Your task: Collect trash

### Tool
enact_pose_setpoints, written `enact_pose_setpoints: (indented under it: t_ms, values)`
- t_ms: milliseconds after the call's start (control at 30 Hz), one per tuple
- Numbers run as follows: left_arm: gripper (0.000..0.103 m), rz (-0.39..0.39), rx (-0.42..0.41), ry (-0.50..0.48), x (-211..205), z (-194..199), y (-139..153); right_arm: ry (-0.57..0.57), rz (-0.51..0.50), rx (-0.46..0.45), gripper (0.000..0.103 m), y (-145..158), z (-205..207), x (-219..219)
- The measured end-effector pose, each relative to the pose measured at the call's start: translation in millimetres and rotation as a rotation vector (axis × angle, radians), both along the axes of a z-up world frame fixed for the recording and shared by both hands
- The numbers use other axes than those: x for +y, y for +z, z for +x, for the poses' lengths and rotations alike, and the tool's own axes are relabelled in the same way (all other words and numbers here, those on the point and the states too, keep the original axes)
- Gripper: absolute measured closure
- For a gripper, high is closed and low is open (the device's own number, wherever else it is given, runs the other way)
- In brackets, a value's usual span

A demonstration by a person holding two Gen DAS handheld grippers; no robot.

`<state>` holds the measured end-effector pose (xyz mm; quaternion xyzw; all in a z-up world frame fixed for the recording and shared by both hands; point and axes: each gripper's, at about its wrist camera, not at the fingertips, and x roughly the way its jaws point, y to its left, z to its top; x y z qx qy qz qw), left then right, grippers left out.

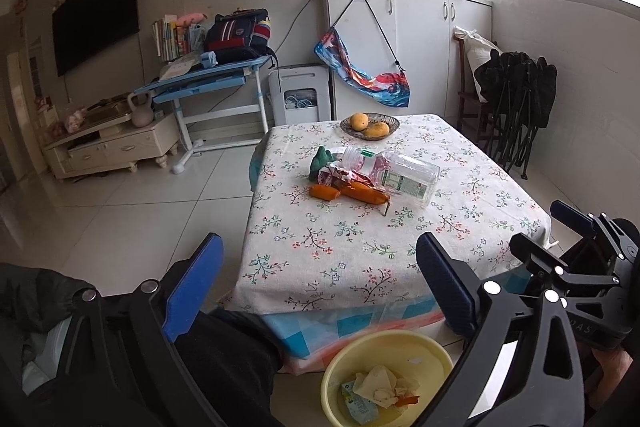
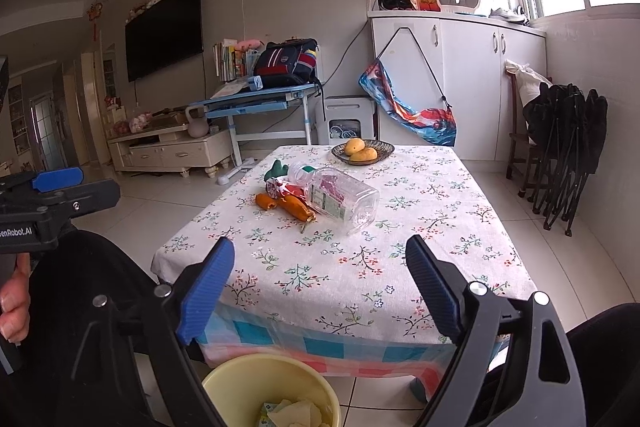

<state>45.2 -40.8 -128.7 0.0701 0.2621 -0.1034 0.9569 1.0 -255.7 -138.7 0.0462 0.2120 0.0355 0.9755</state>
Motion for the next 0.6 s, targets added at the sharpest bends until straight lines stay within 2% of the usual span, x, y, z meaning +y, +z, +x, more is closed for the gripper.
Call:
enact_pose_setpoints:
  t_ms: [233, 500, 600]
  values:
    - [0.009, -0.033, -0.028, 0.06, 6, 28, -7, -0.039, -0.051, 0.038, 0.016, -7, 11, 5]
    - [0.009, -0.097, 0.013, 0.083, 24, 57, -27, -0.06, -0.123, 0.097, 0.016, -11, 21, 22]
    - [0.007, -0.096, 0.018, 0.089, 30, 60, -32, -0.079, -0.14, 0.12, 0.016, -11, 24, 27]
